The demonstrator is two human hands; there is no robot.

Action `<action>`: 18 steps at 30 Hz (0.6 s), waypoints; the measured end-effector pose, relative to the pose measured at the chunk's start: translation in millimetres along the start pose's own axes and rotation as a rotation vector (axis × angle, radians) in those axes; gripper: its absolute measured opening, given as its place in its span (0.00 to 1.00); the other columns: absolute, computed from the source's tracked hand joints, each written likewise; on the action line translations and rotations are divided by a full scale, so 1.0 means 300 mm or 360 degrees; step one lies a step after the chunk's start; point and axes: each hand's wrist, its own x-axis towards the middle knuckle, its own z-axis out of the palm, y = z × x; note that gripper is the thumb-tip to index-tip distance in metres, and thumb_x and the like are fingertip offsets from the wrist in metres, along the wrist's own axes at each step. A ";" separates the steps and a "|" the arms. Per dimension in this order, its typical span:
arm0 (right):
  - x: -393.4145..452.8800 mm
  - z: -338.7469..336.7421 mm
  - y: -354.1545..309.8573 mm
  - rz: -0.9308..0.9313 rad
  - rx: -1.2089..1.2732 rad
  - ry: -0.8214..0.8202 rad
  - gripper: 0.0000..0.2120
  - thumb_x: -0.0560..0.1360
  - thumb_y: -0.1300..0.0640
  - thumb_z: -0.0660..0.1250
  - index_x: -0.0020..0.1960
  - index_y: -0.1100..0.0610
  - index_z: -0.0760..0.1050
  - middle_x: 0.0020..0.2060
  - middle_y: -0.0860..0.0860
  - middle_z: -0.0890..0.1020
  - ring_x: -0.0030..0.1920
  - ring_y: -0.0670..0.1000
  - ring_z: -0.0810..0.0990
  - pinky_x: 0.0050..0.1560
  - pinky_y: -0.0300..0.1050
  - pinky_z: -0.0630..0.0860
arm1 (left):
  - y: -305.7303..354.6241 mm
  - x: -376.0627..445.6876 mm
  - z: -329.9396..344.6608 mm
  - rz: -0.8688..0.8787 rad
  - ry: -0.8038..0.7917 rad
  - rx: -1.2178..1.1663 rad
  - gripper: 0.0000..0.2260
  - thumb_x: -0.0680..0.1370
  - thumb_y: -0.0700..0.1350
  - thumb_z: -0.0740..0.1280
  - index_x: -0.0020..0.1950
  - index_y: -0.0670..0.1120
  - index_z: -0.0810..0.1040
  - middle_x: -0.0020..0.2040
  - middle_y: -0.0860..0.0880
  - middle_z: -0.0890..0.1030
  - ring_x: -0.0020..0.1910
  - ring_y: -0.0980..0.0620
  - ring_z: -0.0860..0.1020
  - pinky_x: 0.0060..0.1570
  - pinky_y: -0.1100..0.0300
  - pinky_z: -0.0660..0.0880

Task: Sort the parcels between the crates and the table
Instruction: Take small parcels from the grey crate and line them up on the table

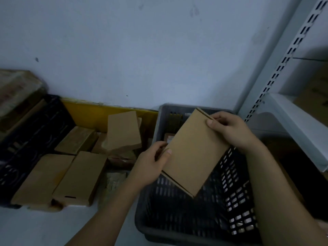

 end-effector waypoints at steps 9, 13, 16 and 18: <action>-0.098 0.319 -0.211 0.0061 0.0524 0.0402 0.28 0.80 0.45 0.76 0.77 0.49 0.75 0.61 0.46 0.85 0.61 0.50 0.86 0.63 0.54 0.84 | -0.069 -0.135 -0.293 -0.0207 0.0322 -0.0734 0.14 0.84 0.59 0.66 0.55 0.49 0.80 0.45 0.43 0.85 0.34 0.49 0.83 0.34 0.52 0.82; -0.235 0.627 -0.303 0.0150 0.0474 0.0151 0.34 0.81 0.44 0.74 0.83 0.45 0.64 0.60 0.46 0.84 0.51 0.47 0.89 0.51 0.49 0.87 | -0.215 -0.231 -0.458 -0.0269 0.0519 -0.0923 0.14 0.85 0.56 0.65 0.61 0.47 0.80 0.49 0.41 0.86 0.39 0.47 0.85 0.33 0.54 0.82; -0.310 0.873 -0.333 0.0169 0.0484 -0.0066 0.30 0.80 0.43 0.75 0.77 0.39 0.67 0.62 0.44 0.83 0.56 0.46 0.86 0.52 0.47 0.87 | -0.330 -0.301 -0.563 -0.0323 0.0556 -0.0874 0.15 0.86 0.56 0.64 0.64 0.46 0.78 0.53 0.44 0.85 0.45 0.47 0.85 0.32 0.59 0.80; -0.345 1.022 -0.337 0.0157 0.0415 -0.0114 0.30 0.80 0.42 0.75 0.78 0.41 0.68 0.65 0.44 0.82 0.61 0.46 0.84 0.60 0.54 0.86 | -0.411 -0.334 -0.620 -0.0337 0.0624 -0.0803 0.15 0.86 0.57 0.64 0.68 0.50 0.75 0.57 0.49 0.83 0.50 0.50 0.85 0.36 0.57 0.83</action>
